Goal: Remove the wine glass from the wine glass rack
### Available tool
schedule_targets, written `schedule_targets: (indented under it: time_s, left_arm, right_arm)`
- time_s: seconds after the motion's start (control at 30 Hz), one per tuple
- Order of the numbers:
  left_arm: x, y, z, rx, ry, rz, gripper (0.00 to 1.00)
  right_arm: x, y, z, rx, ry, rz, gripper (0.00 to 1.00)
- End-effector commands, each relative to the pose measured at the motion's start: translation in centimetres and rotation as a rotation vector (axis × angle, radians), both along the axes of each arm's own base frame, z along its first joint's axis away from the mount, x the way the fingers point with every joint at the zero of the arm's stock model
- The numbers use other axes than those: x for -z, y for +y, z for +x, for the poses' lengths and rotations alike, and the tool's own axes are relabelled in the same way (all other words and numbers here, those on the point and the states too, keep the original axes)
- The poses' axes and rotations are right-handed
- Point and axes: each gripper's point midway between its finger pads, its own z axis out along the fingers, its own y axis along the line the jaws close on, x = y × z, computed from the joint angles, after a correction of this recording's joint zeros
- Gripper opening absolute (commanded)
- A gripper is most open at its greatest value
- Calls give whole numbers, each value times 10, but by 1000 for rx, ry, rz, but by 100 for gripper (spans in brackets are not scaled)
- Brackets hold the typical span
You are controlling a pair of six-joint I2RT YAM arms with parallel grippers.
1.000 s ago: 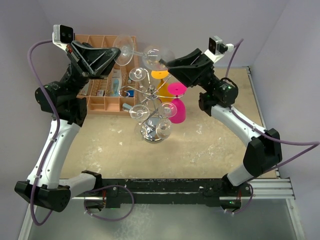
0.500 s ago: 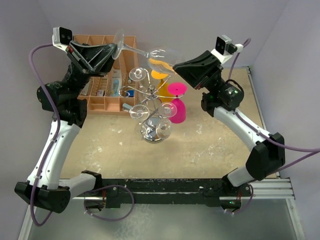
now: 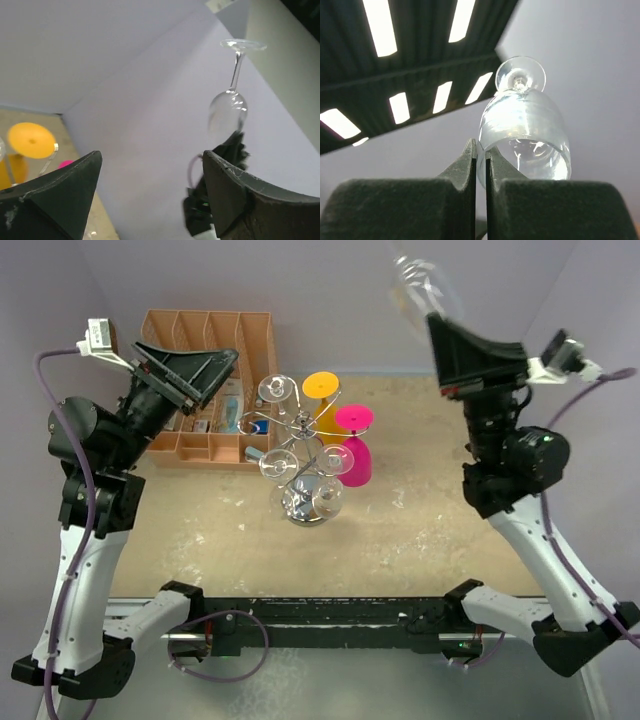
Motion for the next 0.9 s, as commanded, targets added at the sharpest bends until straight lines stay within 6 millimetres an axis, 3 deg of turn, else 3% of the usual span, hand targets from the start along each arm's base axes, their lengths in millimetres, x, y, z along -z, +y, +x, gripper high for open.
schedule_targets:
  time_s: [0.0, 0.07, 0.13, 0.27, 0.5, 0.63, 0.73, 0.87]
  left_arm:
    - [45, 33, 18, -268, 116, 240, 79]
    - [54, 41, 20, -316, 139, 286, 80]
    - [61, 46, 22, -342, 152, 321, 80]
    - [76, 55, 26, -395, 184, 398, 80]
    - [91, 70, 26, -464, 215, 503, 80]
    - [97, 73, 28, -474, 226, 528, 80]
    - [101, 73, 29, -474, 228, 543, 80]
    - [104, 74, 30, -480, 232, 559, 80]
  right_arm:
    - [32, -89, 97, 762, 467, -71, 0]
    - [58, -119, 118, 1011, 599, -140, 0]
    - [82, -137, 133, 1197, 695, -238, 0]
    - [119, -150, 166, 1374, 784, -445, 0]
    - [187, -163, 250, 1294, 893, -800, 0]
    - [246, -159, 292, 1154, 1003, -1005, 0]
    - [284, -164, 307, 1081, 1098, -1101, 0]
    - [298, -174, 318, 1014, 1123, -1127, 0]
